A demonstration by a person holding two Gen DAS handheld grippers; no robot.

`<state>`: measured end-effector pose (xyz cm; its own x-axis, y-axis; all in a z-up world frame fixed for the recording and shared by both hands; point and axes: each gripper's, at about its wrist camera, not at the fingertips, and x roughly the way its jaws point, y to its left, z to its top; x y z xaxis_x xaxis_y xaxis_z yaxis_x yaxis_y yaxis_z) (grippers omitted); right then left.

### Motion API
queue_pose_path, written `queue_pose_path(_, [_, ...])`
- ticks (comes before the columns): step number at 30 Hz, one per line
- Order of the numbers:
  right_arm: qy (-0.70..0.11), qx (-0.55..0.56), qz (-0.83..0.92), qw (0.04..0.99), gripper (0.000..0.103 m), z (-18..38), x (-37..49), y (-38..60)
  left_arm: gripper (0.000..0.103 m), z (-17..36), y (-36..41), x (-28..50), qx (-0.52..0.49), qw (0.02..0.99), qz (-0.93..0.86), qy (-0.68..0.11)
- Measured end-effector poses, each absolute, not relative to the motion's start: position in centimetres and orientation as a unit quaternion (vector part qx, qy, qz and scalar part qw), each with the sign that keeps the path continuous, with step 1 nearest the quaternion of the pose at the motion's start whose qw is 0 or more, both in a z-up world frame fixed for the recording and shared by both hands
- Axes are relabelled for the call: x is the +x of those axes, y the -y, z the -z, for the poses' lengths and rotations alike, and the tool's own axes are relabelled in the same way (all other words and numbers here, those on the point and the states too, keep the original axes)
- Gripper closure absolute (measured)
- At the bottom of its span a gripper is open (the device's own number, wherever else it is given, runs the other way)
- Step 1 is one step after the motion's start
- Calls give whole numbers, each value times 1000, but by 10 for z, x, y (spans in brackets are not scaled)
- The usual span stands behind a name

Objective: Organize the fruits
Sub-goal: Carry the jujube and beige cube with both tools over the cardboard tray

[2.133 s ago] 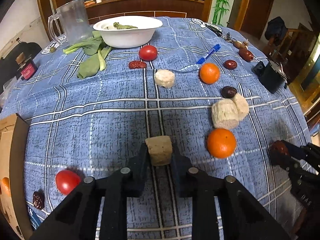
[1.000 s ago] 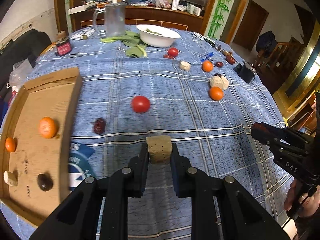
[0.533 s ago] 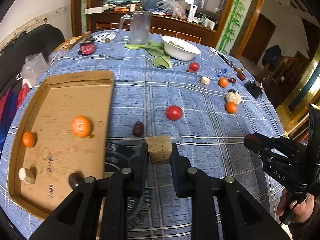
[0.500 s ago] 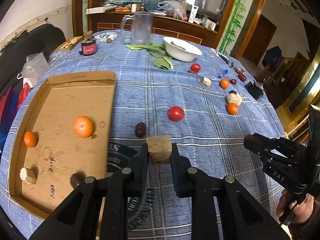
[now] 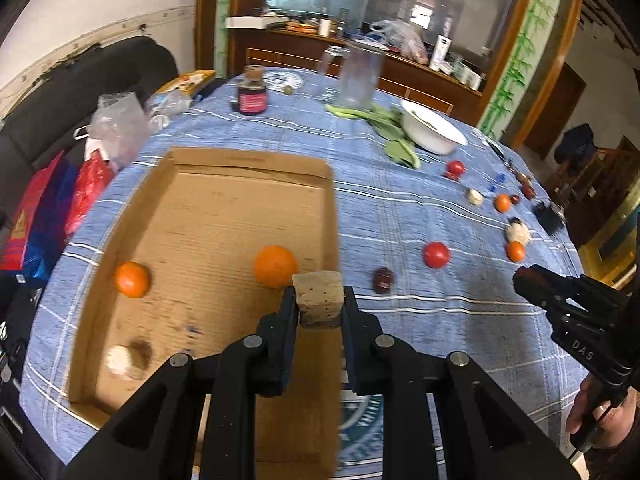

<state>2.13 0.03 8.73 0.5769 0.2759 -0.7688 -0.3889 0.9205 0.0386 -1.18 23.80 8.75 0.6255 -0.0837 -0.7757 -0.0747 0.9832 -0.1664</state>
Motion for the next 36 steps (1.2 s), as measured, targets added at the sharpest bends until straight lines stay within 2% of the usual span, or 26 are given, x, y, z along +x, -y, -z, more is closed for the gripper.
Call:
queue_pose_path(19, [-403,-91,-274,868,71,-94,83,-122,83,-72,-335,26,-110,885,-79,-445])
queue_pose_path(36, [-424,-95,-322,841,71,-53,139,-209,83,-41,-362,85,-117,867,-96,-475])
